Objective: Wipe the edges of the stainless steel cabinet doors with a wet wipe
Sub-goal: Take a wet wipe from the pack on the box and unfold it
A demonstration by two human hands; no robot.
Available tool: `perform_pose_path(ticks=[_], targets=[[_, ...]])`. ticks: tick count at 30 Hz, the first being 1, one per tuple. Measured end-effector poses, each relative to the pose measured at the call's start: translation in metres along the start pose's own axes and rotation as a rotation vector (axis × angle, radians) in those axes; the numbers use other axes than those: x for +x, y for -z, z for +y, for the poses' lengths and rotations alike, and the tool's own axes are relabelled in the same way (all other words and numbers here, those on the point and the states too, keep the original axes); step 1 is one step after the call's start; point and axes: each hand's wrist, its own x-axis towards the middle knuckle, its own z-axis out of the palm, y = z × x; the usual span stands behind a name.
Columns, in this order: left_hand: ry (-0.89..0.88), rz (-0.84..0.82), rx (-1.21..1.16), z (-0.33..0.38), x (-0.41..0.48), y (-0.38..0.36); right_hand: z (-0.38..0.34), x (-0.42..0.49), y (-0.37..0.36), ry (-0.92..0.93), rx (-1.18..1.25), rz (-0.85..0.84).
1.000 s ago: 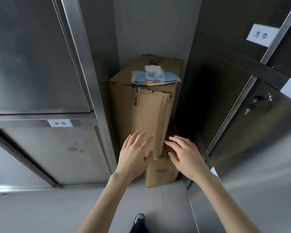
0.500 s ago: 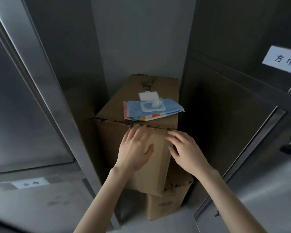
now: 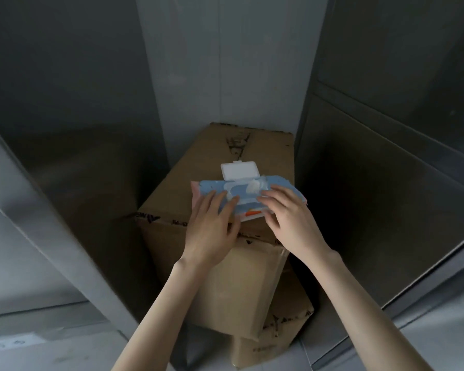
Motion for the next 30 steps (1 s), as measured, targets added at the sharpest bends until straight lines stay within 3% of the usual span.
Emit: perform_pose_path(ticks=[13,30], targets=[[0.149,-0.064,0.065,0.003,0.031,-0.028,0.034,0.052,-0.035,-0.035,-0.011,-0.104],[0.254,-0.003,-0.026,0.009,0.036,-0.027,0.036,0.054,-0.042,-0.030,0.149,0.113]])
